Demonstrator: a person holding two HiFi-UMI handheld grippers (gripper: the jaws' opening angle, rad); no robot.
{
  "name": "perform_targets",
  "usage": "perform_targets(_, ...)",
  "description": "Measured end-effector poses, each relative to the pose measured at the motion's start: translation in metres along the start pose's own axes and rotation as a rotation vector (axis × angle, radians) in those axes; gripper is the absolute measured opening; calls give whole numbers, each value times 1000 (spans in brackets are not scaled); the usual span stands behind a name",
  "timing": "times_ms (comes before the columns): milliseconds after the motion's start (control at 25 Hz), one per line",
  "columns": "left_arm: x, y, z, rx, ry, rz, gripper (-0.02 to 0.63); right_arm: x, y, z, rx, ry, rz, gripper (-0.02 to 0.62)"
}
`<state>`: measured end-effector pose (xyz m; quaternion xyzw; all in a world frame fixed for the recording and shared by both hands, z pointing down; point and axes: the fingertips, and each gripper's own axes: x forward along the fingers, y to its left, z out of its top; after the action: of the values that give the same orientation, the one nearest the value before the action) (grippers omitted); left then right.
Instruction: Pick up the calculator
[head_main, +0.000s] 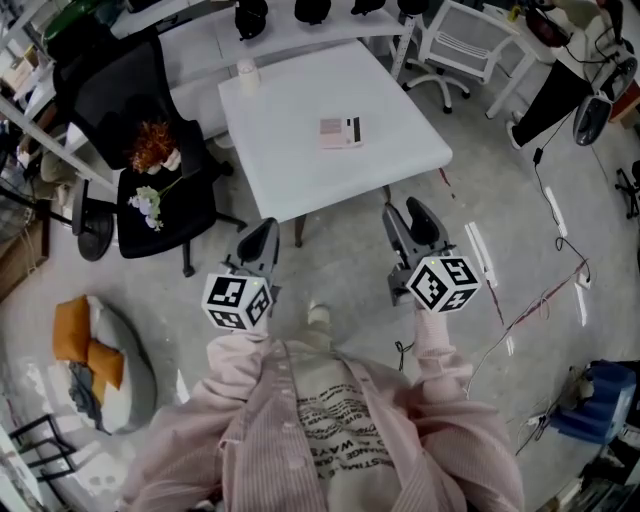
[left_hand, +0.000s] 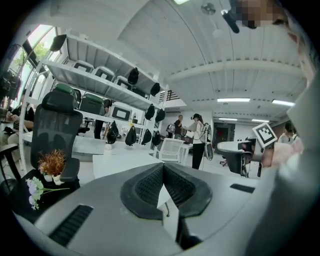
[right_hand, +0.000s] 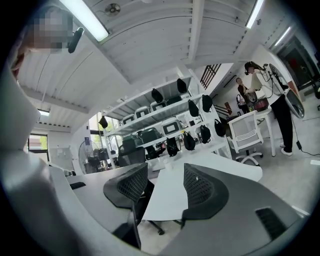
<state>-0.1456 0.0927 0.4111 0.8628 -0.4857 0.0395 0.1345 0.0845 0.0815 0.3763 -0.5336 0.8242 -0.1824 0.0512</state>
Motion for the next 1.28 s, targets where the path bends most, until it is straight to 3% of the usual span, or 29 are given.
perform_targets(520, 65, 21, 7, -20, 18, -49, 2, 49, -33, 5, 15, 29, -17, 193)
perform_targets(1040, 152, 66, -5, -102, 76, 9, 2, 146, -100, -6, 75, 119, -10, 193)
perform_targets(1280, 205, 79, -21, -157, 141, 23, 2, 199, -136, -19, 108, 211, -1, 193)
